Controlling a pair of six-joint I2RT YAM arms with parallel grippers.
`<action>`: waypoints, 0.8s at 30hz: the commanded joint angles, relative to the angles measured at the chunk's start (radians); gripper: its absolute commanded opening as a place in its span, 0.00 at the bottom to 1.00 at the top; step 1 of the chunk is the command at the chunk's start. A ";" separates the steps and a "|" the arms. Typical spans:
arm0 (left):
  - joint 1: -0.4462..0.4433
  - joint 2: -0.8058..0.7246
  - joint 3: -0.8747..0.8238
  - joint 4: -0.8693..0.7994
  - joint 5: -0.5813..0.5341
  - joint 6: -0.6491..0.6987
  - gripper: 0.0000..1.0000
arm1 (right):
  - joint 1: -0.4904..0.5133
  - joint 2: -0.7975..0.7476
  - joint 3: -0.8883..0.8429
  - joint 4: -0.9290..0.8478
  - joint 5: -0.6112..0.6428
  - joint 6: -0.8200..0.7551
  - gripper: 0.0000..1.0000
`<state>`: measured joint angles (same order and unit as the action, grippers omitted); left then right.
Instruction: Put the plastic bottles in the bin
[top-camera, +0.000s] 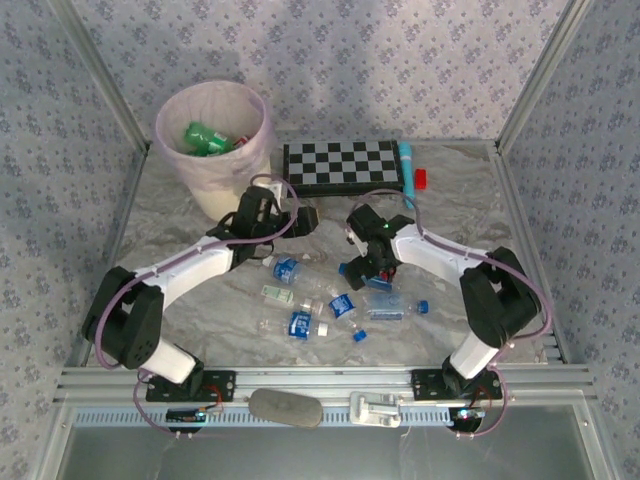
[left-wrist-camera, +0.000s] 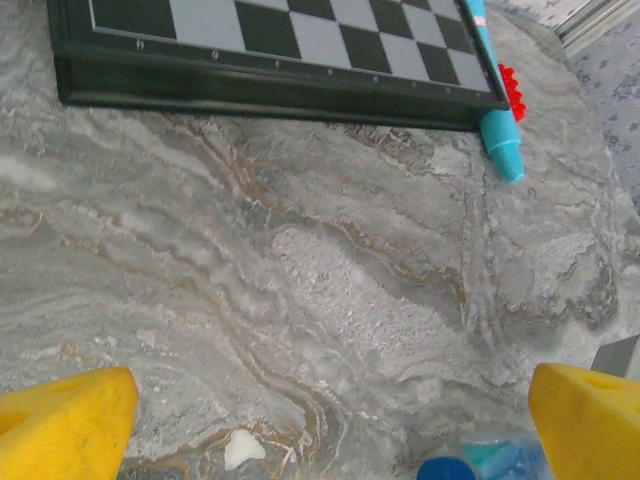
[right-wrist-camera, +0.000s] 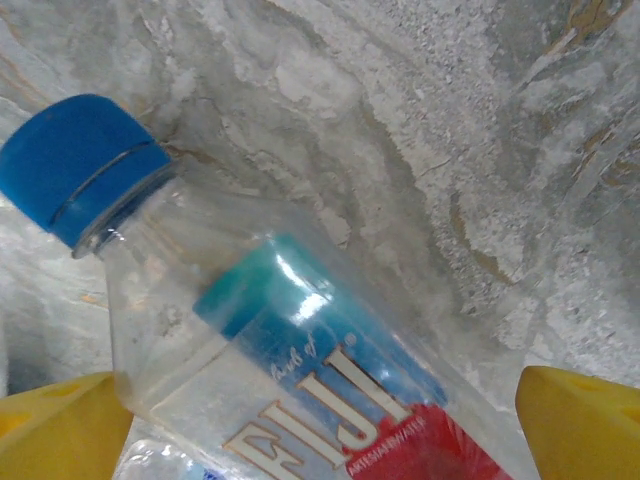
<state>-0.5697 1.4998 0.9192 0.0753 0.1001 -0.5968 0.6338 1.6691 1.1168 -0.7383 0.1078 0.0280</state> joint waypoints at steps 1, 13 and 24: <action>-0.002 -0.010 -0.011 0.019 -0.030 -0.024 1.00 | 0.010 0.049 0.055 -0.057 0.070 -0.051 1.00; -0.001 -0.067 -0.044 -0.042 -0.132 0.013 1.00 | -0.001 0.176 0.147 -0.030 0.082 -0.078 0.97; 0.011 -0.066 -0.009 -0.046 -0.108 0.026 1.00 | -0.031 0.174 0.135 0.011 0.048 -0.066 0.74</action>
<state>-0.5674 1.4593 0.8745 0.0422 -0.0189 -0.5953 0.6098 1.8572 1.2423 -0.7368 0.1680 -0.0429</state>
